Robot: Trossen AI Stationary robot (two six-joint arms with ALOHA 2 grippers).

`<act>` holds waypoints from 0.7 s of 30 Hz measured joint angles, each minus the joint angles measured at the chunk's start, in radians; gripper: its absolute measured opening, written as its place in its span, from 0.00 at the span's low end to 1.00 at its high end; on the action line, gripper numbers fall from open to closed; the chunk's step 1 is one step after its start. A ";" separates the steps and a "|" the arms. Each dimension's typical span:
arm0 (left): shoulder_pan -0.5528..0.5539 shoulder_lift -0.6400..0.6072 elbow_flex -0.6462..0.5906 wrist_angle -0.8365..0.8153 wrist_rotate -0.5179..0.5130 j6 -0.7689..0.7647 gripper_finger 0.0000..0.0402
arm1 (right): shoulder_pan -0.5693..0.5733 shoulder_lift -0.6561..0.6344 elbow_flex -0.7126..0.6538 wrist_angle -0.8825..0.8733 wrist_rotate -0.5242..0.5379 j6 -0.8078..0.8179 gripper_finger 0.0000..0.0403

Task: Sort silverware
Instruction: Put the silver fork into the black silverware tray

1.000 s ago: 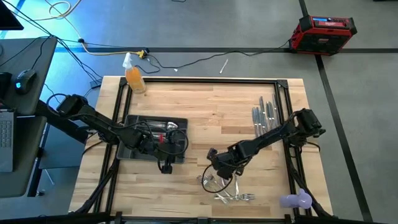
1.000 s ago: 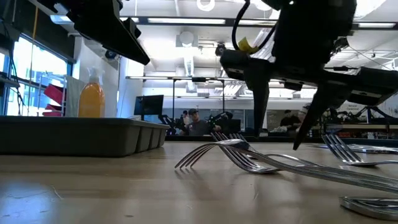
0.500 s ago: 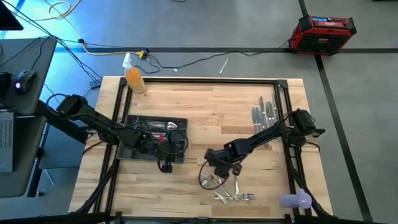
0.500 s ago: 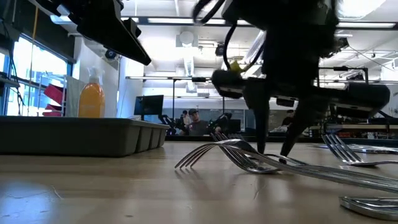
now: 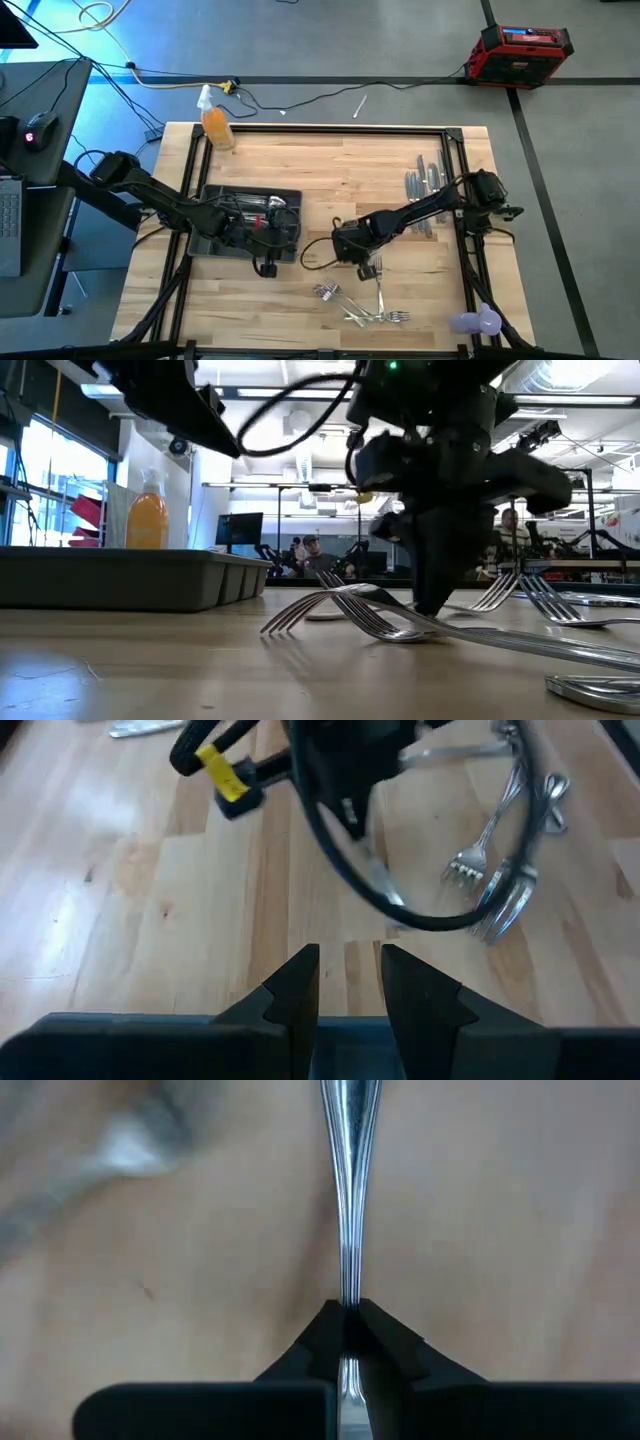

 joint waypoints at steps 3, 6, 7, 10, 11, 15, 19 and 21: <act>-0.031 -0.042 0.000 -0.010 -0.034 -0.009 0.22 | -0.012 -0.074 -0.001 -0.035 0.086 0.082 0.00; -0.069 -0.103 0.000 -0.049 -0.090 -0.020 0.22 | -0.021 -0.149 0.001 -0.021 0.132 0.159 0.00; -0.084 -0.124 0.000 -0.072 -0.116 -0.027 0.22 | -0.021 -0.162 0.001 0.018 0.133 0.174 0.00; -0.131 -0.193 0.000 -0.141 -0.202 -0.064 0.22 | -0.022 -0.178 0.026 0.177 0.131 0.200 0.00; -0.146 -0.218 0.000 -0.167 -0.231 -0.078 0.22 | -0.026 -0.175 0.046 0.234 0.132 0.199 0.00; -0.214 -0.322 0.000 -0.256 -0.332 -0.140 0.22 | -0.061 -0.088 0.168 0.373 0.125 0.179 0.00; -0.277 -0.421 0.000 -0.311 -0.409 -0.182 0.22 | -0.121 0.062 0.368 0.345 0.098 0.182 0.00; -0.305 -0.467 0.000 -0.317 -0.454 -0.180 0.22 | -0.149 0.149 0.483 0.307 0.066 0.199 0.00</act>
